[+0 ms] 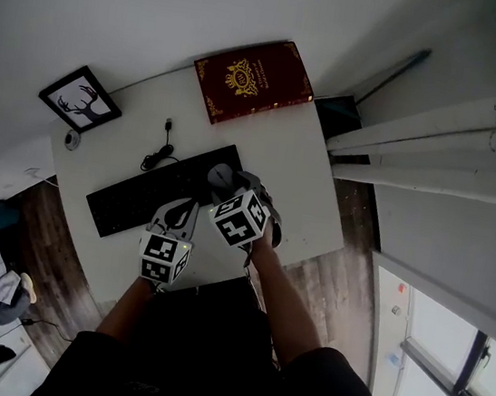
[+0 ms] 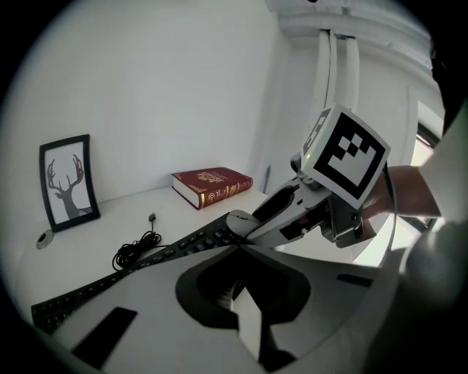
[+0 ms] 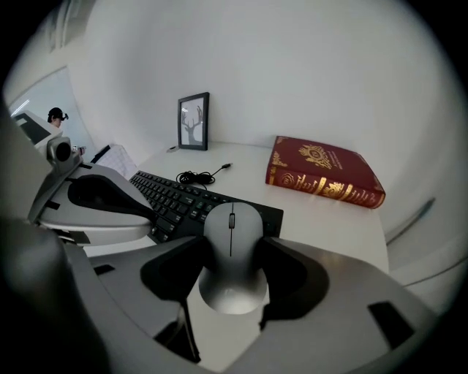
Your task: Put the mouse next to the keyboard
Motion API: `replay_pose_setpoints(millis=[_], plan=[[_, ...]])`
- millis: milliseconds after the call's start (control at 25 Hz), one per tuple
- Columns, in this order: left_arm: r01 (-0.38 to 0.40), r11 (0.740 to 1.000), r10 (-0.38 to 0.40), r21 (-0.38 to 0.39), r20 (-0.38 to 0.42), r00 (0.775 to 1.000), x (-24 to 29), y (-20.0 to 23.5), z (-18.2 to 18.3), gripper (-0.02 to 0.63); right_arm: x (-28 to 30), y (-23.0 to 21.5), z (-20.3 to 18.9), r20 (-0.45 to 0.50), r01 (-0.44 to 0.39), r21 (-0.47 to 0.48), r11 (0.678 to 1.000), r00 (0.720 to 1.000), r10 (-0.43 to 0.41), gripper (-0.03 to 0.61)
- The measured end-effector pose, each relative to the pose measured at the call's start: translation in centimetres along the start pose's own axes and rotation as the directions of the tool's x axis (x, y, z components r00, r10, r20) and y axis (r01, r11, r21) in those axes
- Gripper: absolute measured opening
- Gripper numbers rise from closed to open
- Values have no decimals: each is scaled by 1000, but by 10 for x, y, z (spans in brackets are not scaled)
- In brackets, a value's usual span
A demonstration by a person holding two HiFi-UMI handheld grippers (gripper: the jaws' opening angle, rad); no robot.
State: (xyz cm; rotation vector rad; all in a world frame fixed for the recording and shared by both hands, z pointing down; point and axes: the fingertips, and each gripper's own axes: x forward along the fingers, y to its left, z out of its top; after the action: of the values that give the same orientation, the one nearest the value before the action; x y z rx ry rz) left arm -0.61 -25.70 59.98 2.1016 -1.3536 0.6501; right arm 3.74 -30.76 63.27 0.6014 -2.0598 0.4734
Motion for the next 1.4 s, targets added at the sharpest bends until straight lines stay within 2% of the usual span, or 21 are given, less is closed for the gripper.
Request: replay_pose_setpoints(millis=[240,520,720,880,1040,1400], plan=[[37,999,-36,29,-9,999,18,-23,12,2,-9,-40,-13,16,35,120,992,999,-37,267],[66,996,-64,57,-29,998,35,-39,19,2,-16,-81,-21,23,78,191,978,996,-84,266],[77,995,-74,68,-43,996,44,-43,22,2,-12,-98,-21,18,80,232,970,996,-87,267],[81,994,-78,69,-52,996,49,-45,24,2,-6,-112,-23,-5,91,249,964,996,-93,267],[71,997,-69,37,-48,996,55,-42,25,2,0,-122,-24,-19,99,258,961,995,-97,267],[84,996,-82,18,-53,995,56,-48,22,2,10,-129,-30,-55,104,274,956,994,-93,267]])
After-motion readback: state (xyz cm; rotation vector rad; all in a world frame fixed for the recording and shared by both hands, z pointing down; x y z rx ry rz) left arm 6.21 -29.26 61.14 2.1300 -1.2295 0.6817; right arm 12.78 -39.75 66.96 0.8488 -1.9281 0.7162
